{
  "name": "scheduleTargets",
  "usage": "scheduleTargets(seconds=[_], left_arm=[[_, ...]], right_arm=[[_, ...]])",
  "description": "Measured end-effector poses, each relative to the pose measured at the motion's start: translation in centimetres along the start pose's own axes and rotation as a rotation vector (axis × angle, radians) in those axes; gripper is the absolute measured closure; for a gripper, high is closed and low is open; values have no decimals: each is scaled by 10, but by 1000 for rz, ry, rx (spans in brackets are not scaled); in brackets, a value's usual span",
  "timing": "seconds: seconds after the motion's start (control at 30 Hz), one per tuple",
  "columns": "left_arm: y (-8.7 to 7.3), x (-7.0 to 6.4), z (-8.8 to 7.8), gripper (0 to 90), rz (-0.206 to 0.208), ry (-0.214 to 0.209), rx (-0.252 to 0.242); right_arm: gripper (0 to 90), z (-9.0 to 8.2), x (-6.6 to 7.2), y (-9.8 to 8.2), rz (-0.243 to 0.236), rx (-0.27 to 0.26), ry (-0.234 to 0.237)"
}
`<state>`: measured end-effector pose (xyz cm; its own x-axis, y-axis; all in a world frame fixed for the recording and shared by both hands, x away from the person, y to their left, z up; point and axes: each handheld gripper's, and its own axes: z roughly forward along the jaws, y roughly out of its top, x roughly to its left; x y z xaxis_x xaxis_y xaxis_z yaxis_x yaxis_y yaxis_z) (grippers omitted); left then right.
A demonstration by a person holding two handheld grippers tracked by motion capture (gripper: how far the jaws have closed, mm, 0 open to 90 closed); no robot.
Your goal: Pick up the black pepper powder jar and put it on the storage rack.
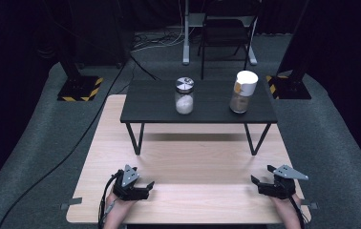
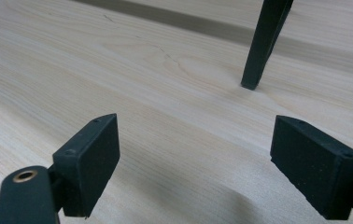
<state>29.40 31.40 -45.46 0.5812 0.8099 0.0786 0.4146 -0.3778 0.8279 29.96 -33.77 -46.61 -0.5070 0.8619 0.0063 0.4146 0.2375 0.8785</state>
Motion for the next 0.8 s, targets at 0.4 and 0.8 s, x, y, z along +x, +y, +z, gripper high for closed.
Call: scheduleTargets(seconds=[0.4,0.8], left_arm=[[0,0,0,113,1,0,0],[0,0,0,113,2,-1,1]], right_arm=[[148,0,0,0,1,1,1],[147,0,0,0,0,2,0]])
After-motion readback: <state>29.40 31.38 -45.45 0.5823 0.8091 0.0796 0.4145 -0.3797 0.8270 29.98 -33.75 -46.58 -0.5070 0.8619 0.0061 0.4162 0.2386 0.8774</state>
